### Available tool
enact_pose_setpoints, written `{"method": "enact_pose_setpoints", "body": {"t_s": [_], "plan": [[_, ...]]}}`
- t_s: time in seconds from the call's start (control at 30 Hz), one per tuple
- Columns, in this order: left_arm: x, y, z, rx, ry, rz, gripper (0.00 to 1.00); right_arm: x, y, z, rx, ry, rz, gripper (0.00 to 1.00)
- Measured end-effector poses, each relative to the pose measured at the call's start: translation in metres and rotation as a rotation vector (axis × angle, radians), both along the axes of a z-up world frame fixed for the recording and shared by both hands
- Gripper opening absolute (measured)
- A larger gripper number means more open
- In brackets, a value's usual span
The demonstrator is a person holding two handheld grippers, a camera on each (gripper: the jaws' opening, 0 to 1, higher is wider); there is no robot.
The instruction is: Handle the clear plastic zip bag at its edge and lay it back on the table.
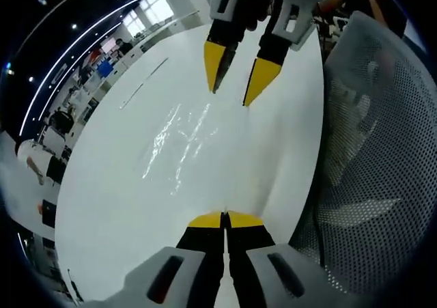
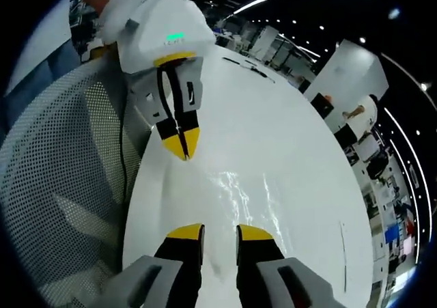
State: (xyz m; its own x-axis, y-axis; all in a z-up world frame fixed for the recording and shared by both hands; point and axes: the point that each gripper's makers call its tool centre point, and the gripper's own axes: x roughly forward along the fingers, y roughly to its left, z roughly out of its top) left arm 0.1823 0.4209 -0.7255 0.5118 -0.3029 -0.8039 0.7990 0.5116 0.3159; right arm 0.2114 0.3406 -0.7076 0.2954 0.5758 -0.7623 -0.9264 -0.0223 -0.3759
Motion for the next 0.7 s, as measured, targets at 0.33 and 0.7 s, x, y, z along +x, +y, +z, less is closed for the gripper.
{"method": "enact_pose_setpoints", "body": {"t_s": [0.33,0.7], "plan": [[0.003,-0.001,-0.002,-0.008,-0.014,-0.010,0.00,-0.004,0.007,-0.012,-0.023,-0.001,-0.002,0.00],[0.008,-0.005,0.000,-0.010,-0.053,-0.046,0.00,0.002,0.003,-0.015,-0.024,0.026,-0.041,0.00]]}}
